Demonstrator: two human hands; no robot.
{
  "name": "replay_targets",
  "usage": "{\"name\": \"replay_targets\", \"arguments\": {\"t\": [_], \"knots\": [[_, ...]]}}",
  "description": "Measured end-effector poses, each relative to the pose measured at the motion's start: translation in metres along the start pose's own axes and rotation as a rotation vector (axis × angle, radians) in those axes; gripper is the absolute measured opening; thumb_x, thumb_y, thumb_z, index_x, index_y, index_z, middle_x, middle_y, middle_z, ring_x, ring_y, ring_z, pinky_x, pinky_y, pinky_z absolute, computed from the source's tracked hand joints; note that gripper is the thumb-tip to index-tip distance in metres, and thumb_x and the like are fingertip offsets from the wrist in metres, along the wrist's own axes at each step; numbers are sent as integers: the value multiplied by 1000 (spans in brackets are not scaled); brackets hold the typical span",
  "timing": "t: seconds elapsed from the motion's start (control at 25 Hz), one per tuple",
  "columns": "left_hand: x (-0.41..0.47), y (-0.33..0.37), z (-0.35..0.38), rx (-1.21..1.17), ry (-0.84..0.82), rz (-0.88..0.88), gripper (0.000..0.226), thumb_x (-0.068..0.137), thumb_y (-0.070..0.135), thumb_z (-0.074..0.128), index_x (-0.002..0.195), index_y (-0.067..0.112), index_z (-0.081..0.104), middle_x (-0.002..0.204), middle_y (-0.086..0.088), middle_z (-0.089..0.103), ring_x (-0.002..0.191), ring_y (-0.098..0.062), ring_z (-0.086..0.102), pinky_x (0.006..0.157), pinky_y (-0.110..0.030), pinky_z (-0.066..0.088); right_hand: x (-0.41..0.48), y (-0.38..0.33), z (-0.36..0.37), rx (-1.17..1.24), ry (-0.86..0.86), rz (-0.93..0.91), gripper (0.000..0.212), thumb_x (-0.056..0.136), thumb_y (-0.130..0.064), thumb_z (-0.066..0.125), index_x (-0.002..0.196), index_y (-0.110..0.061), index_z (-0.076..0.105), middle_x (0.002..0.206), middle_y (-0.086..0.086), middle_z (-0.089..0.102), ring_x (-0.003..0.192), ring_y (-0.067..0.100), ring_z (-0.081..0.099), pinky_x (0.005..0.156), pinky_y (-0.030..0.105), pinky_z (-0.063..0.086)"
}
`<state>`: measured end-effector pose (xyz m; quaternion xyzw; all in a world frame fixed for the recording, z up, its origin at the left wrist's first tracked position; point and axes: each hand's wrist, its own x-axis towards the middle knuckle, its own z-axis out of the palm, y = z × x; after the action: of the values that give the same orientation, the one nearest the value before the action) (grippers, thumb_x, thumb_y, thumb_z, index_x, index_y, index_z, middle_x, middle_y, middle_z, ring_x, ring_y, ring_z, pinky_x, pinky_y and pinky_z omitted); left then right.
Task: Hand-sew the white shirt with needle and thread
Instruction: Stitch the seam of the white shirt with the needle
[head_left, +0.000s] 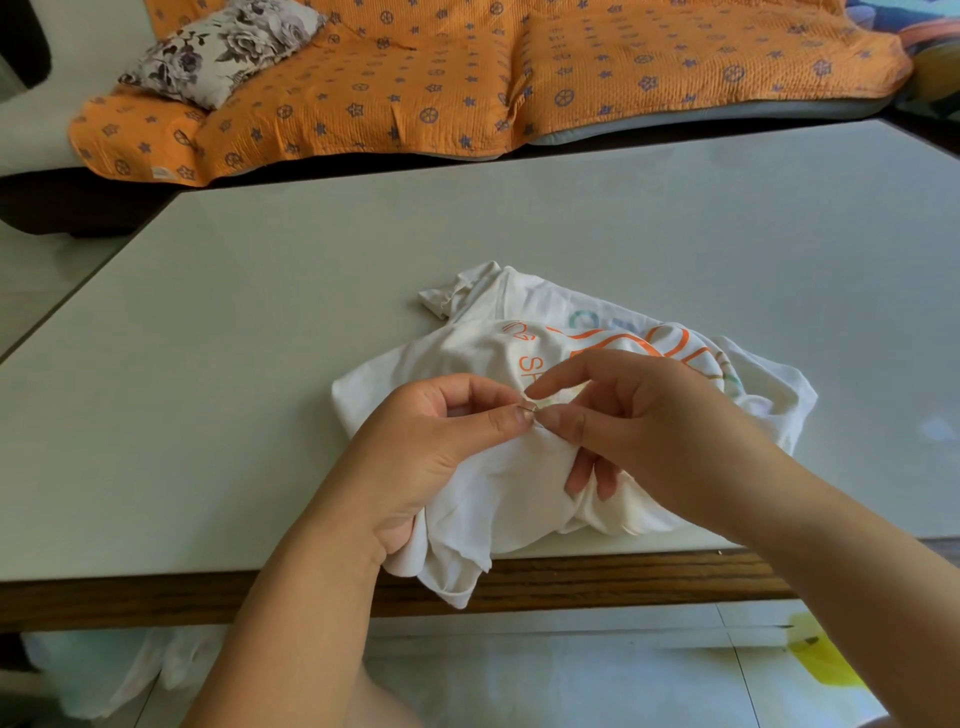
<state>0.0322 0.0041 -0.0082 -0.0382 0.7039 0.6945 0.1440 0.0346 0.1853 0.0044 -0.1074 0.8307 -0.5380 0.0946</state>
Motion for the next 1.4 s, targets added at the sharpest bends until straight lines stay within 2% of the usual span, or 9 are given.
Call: {"name": "replay_targets", "arguments": {"t": [0.16, 0.36, 0.52, 0.6, 0.72, 0.84, 0.92, 1.12, 1.4], "knots": [[2, -2, 3, -31, 15, -19, 22, 60, 30, 80, 77, 17, 76, 87, -10, 76, 85, -19, 73, 84, -32, 55, -2, 1, 11, 0, 20, -65, 22, 95, -11, 56, 93, -31, 65, 70, -4, 71, 56, 9, 69, 61, 23, 56], [1, -2, 3, -11, 11, -42, 27, 65, 31, 78, 86, 14, 78, 93, -11, 77, 92, -23, 73, 89, -38, 55, -1, 2, 16, 9, 145, -100, 14, 95, -19, 58, 85, -28, 60, 67, -5, 68, 49, 6, 65, 50, 17, 48], [-1, 1, 0, 20, 26, -19, 27, 65, 30, 77, 89, 17, 80, 93, -3, 78, 95, -14, 73, 90, -30, 52, 4, 3, 14, -48, 281, -121, 12, 96, -24, 55, 86, -29, 58, 75, -7, 70, 52, 10, 63, 48, 19, 43], [-1, 1, 0, 23, 35, -12, 26, 64, 30, 77, 86, 17, 80, 91, -2, 78, 92, -12, 73, 86, -25, 51, 8, 2, 9, 191, 319, -47, 10, 97, -20, 55, 87, -18, 57, 80, 0, 72, 46, 17, 62, 42, 18, 39], [2, -1, -1, 31, 53, -5, 26, 61, 34, 77, 83, 20, 80, 90, -1, 78, 91, -12, 73, 84, -25, 51, 15, -1, -2, 769, 218, 172, 9, 99, -15, 50, 95, -8, 54, 80, 11, 72, 46, 17, 61, 37, 20, 42], [4, -3, -2, 13, 64, -2, 28, 60, 36, 77, 84, 22, 80, 93, -2, 78, 96, -15, 72, 90, -31, 51, 19, 0, -15, 1260, 137, 306, 7, 97, -9, 48, 96, -4, 53, 82, 13, 70, 64, 19, 72, 49, 21, 57], [4, -4, -3, 17, 76, -1, 29, 59, 38, 77, 84, 23, 79, 93, -1, 78, 96, -15, 72, 92, -32, 52, 21, 0, -20, 1421, 166, 307, 14, 97, -6, 47, 85, -3, 54, 84, 17, 70, 72, 24, 74, 60, 26, 61], [6, -5, -2, 25, 109, -5, 4, 75, 23, 77, 78, 25, 79, 89, 2, 78, 91, -10, 72, 87, -29, 51, 30, 12, -26, 1392, 375, 206, 12, 99, -8, 47, 89, -7, 54, 68, 12, 66, 73, 27, 74, 63, 31, 61], [5, -2, -5, 27, 144, 4, 12, 81, 16, 74, 74, 25, 79, 83, 4, 77, 84, -6, 71, 80, -24, 50, 34, 25, -42, 1121, 581, 66, 15, 101, -9, 43, 93, -12, 55, 64, 7, 65, 84, 27, 73, 79, 38, 59]]}}
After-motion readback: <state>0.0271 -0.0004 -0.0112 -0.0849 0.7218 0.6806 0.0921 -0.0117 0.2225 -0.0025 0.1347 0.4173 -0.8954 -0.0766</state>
